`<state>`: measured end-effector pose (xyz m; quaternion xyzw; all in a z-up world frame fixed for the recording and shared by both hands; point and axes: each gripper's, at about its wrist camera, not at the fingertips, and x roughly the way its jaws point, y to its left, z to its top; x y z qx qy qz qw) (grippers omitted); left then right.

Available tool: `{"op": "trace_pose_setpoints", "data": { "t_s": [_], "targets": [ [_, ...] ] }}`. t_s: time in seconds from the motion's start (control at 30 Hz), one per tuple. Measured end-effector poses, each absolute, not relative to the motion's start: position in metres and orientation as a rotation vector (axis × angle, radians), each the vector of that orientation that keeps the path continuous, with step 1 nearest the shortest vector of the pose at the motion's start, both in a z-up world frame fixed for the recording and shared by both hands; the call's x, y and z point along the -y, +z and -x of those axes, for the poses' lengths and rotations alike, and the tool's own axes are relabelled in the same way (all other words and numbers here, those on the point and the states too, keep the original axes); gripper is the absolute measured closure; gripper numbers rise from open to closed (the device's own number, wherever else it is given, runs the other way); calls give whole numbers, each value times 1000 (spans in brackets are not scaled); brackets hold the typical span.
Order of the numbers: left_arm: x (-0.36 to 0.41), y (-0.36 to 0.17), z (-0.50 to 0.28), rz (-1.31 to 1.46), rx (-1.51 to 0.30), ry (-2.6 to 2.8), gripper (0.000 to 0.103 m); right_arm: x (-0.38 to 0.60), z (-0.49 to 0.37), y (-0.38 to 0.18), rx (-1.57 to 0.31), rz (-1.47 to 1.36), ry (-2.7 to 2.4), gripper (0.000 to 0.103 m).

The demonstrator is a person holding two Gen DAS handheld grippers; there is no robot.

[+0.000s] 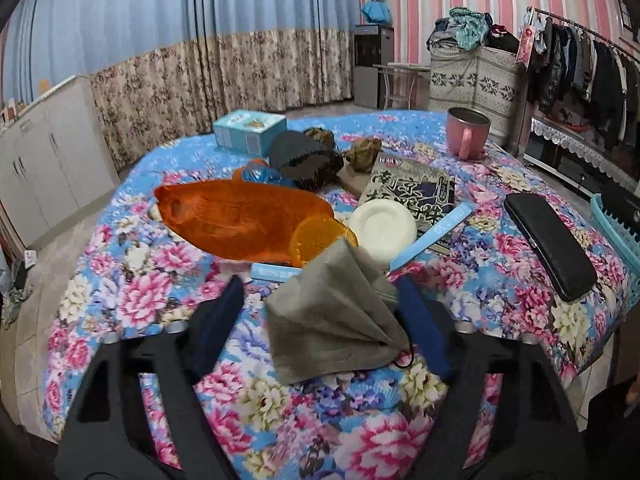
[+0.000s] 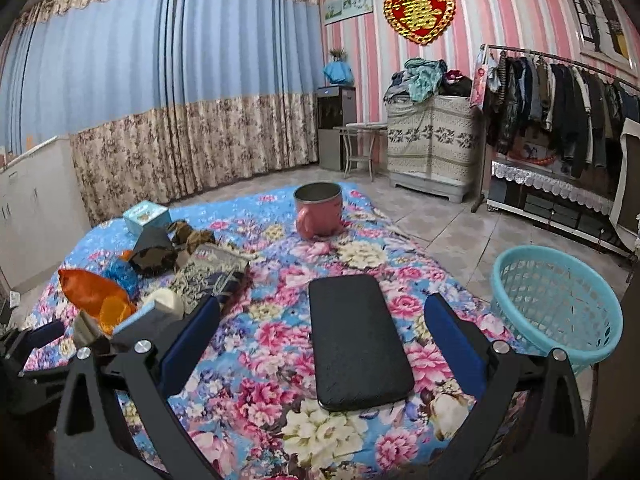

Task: Collect trash
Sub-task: 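Reach the left tool to the grey-green cloth and close on it, then lift the cloth with the left tool while the right tool grasps the paper card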

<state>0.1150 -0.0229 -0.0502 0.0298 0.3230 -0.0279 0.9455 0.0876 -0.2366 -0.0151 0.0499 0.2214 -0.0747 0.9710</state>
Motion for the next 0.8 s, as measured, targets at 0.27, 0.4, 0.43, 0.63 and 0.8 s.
{"op": "trace_pose_setpoints", "data": {
  "t_s": [0.27, 0.4, 0.43, 0.63, 0.8],
  "targets": [
    [15, -45, -111, -31, -654, -107, 78, 232, -91, -23, -479, -79, -141, 4],
    [6, -29, -104, -21, -608, -114, 84, 228, -92, -27, -492, -53, -142, 4],
    [3, -25, -101, -20, -593, -110, 84, 227, -92, -27, -494, -51, -139, 4],
    [-24, 1, -100, -9, -532, -72, 84, 217, -95, -34, -523, -24, -112, 4],
    [-51, 16, -106, -17, -486, -12, 84, 206, -98, -40, -555, -4, -78, 4]
  ]
}}
